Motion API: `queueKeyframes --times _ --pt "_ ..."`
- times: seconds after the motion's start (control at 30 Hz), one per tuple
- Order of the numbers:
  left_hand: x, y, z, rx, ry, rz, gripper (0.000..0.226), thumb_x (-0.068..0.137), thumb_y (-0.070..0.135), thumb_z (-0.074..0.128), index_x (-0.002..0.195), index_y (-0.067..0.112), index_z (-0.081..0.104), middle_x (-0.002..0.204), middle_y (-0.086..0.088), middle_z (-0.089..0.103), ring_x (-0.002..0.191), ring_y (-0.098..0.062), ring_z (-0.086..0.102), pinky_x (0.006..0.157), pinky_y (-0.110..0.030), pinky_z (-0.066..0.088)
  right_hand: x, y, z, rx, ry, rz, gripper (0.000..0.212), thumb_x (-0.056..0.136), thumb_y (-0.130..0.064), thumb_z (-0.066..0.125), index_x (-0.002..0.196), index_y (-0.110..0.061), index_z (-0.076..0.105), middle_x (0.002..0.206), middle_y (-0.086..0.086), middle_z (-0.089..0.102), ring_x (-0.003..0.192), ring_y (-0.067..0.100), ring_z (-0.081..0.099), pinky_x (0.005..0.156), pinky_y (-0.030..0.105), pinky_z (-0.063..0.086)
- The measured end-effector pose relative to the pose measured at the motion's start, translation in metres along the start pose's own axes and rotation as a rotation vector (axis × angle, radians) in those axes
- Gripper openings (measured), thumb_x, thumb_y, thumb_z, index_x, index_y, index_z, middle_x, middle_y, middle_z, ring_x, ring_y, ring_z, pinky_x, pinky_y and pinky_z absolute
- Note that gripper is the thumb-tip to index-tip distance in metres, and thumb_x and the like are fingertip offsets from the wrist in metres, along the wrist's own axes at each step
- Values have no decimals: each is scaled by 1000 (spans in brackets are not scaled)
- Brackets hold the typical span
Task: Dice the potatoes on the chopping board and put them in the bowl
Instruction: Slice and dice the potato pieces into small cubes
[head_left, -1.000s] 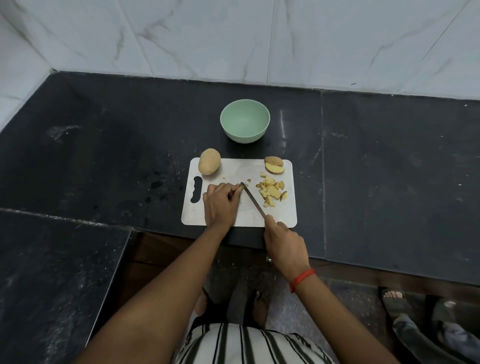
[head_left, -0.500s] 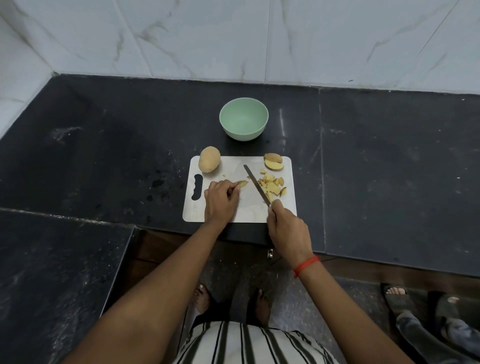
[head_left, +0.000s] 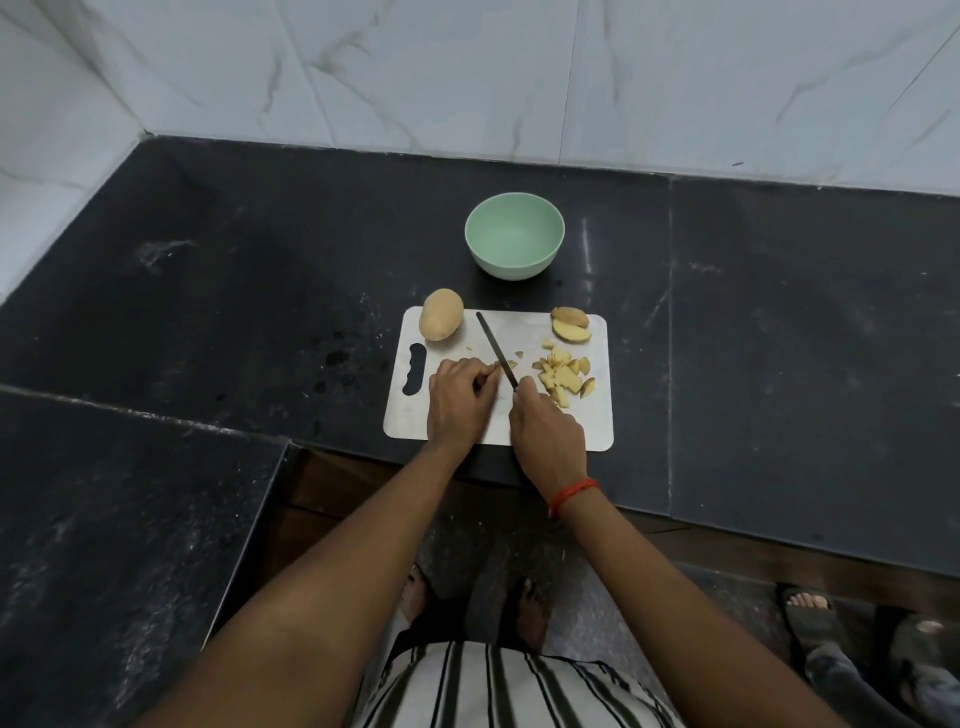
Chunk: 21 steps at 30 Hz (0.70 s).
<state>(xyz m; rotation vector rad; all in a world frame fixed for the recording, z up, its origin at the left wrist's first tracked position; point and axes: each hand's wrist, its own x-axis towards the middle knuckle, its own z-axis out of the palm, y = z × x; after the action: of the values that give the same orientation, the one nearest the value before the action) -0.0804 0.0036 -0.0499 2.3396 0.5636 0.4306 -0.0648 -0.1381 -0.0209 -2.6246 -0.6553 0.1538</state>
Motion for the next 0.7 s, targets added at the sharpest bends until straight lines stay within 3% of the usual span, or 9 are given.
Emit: queueKeyframes --times 0.37,0.47,0.7 --pt "2 1 -6 32 -35 52 31 100 36 59 73 23 51 74 7 57 81 -19 48 73 -39 38 5 0 3 -47 4 1 22 106 -29 34 120 -17 46 92 8 64 70 38 64 54 33 38" --pt "5 -2 -9 75 -74 103 30 101 36 59 77 19 58 74 7 57 81 -19 48 72 -38 39 6 2 3 -72 -25 -14 23 106 -27 34 124 -17 45 93 8 63 71 38 63 53 34 38" --pt "2 3 -3 116 -51 50 28 101 36 56 77 21 58 76 11 57 83 -15 45 76 -40 41 -4 9 -3 -170 -84 -46 24 104 -19 39 127 -18 39 90 6 64 68 33 64 51 34 35"
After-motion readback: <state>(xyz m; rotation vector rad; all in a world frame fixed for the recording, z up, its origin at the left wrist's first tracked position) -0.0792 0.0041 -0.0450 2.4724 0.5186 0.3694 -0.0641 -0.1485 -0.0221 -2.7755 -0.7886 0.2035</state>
